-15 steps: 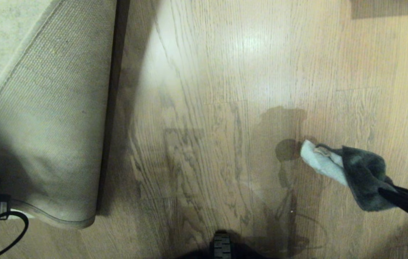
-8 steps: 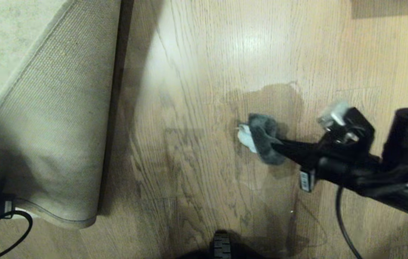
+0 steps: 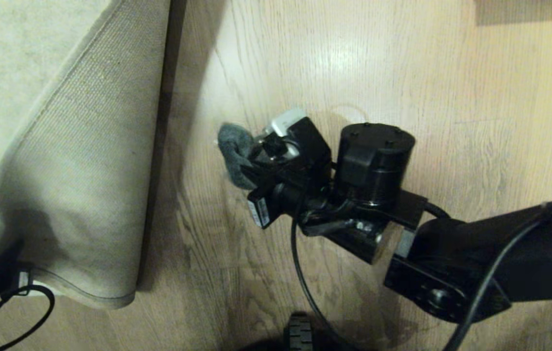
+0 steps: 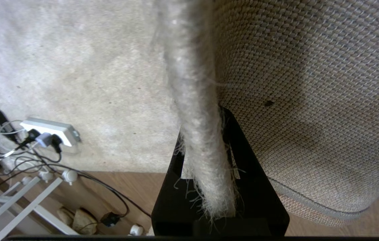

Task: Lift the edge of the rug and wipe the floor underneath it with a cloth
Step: Wipe the floor under the carpet with a rag

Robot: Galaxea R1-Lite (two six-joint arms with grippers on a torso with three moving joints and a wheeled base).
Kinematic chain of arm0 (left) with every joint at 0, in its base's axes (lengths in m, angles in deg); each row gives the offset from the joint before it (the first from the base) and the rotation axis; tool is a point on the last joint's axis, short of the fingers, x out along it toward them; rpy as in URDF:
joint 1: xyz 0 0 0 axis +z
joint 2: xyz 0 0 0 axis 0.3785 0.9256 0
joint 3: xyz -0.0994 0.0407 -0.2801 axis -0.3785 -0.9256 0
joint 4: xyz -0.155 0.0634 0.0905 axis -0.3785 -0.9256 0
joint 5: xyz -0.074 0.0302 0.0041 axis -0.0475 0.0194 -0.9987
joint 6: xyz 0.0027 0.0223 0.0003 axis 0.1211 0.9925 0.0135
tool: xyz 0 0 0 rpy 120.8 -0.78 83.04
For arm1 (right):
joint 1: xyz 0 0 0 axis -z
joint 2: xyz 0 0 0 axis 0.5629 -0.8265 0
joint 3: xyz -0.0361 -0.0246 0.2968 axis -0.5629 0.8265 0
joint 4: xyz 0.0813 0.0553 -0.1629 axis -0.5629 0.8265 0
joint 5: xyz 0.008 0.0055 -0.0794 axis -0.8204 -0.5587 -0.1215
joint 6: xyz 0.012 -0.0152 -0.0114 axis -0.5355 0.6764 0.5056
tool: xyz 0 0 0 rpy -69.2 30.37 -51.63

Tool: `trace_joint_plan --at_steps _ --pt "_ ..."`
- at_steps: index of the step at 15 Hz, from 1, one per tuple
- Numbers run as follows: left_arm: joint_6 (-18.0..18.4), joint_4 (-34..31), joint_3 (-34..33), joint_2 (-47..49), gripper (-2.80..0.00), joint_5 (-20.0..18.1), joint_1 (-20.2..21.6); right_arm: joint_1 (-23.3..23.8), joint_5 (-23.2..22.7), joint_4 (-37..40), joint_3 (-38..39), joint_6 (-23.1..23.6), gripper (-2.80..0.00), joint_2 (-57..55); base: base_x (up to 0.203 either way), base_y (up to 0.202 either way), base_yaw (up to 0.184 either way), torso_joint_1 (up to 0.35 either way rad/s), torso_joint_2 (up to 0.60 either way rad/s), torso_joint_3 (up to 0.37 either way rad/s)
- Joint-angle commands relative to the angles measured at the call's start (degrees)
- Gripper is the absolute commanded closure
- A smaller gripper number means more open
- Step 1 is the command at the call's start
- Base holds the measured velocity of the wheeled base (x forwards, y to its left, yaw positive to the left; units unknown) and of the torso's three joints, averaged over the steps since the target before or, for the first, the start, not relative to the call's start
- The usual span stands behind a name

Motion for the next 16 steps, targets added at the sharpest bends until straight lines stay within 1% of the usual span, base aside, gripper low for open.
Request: trace_joint_plan --at_steps 1,5,8,10,13,15,16 --pt "0.2 1.9 0.0 0.9 0.00 0.0 -1.1 -2.1 0.7 -0.4 -6.6 0.0 0.00 -6.8 0.000 0.000 0.000 0.000 0.00 0.000" --pt "0.2 1.9 0.0 1.3 0.00 0.1 -1.6 -4.1 0.9 -0.4 -16.9 -0.9 0.00 -16.4 0.000 0.000 0.000 0.000 0.00 0.000" --pt "0.2 1.9 0.0 1.3 0.00 0.9 -1.8 -3.6 1.0 -0.3 -27.7 -2.3 0.00 -24.0 0.000 0.000 0.000 0.000 0.00 0.000" --pt "0.2 1.9 0.0 1.5 0.00 1.2 -1.7 -1.3 1.1 -0.5 -31.6 -2.6 0.00 -27.6 0.000 0.000 0.000 0.000 0.00 0.000" --pt "0.2 1.9 0.0 1.6 0.00 1.3 -1.7 2.3 1.1 -3.0 -32.8 -2.6 0.00 -29.4 0.000 0.000 0.000 0.000 0.00 0.000" --pt "0.2 1.9 0.0 1.7 0.00 1.3 -1.7 5.6 1.0 -4.7 -33.0 -2.6 0.00 -30.2 0.000 0.000 0.000 0.000 0.00 0.000" --pt "0.2 1.9 0.0 1.7 0.00 1.3 -1.8 6.9 1.0 -5.2 -34.4 -2.6 0.00 -30.5 0.000 0.000 0.000 0.000 0.00 0.000"
